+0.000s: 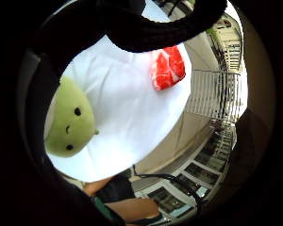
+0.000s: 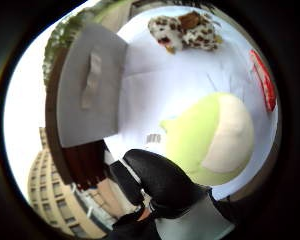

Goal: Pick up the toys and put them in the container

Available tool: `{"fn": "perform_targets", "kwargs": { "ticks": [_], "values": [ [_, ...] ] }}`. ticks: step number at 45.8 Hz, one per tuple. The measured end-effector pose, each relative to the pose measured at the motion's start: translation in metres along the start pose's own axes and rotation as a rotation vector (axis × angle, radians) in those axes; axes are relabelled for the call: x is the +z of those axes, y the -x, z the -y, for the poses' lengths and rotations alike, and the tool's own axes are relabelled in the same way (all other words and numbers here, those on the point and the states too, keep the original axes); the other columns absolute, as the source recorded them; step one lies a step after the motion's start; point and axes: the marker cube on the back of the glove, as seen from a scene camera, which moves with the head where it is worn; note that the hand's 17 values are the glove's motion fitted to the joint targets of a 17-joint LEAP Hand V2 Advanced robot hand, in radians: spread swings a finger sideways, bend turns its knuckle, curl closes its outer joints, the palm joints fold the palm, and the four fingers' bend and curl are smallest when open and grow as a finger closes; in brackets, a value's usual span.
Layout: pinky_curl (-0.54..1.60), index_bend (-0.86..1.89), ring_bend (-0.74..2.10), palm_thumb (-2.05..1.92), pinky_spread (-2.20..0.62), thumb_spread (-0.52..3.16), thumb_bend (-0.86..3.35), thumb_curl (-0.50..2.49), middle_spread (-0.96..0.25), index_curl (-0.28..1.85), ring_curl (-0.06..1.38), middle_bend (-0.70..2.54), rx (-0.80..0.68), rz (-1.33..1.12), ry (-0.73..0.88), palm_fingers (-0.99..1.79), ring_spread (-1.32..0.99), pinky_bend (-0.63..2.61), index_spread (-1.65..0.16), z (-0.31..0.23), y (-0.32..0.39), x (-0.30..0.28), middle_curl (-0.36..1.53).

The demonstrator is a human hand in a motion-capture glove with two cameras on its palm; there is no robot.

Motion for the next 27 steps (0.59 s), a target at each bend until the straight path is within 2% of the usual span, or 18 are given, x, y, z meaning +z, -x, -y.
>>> {"fn": "perform_targets", "kwargs": {
  "ticks": [8, 18, 27],
  "values": [
    [0.43, 0.04, 0.18, -0.06, 0.05, 0.99, -0.06, 0.12, -0.11, 0.14, 0.22, 0.12, -0.016, 0.078, 0.060, -0.19, -0.16, 1.05, -0.28, 0.000, 0.003, 0.031, 0.28],
    [0.49, 0.03, 0.21, 0.02, 0.05, 1.00, -0.01, 0.18, -0.05, 0.11, 0.25, 0.11, -0.064, 0.122, 0.221, -0.21, -0.07, 1.32, -0.28, -0.008, 0.012, 0.066, 0.26],
    [0.50, 0.03, 0.42, 0.25, -0.05, 1.10, 0.09, 0.24, 0.00, 0.08, 0.32, 0.11, -0.125, 0.010, 0.321, -0.12, -0.02, 1.47, -0.27, -0.037, 0.015, 0.084, 0.23]
  ]
}}
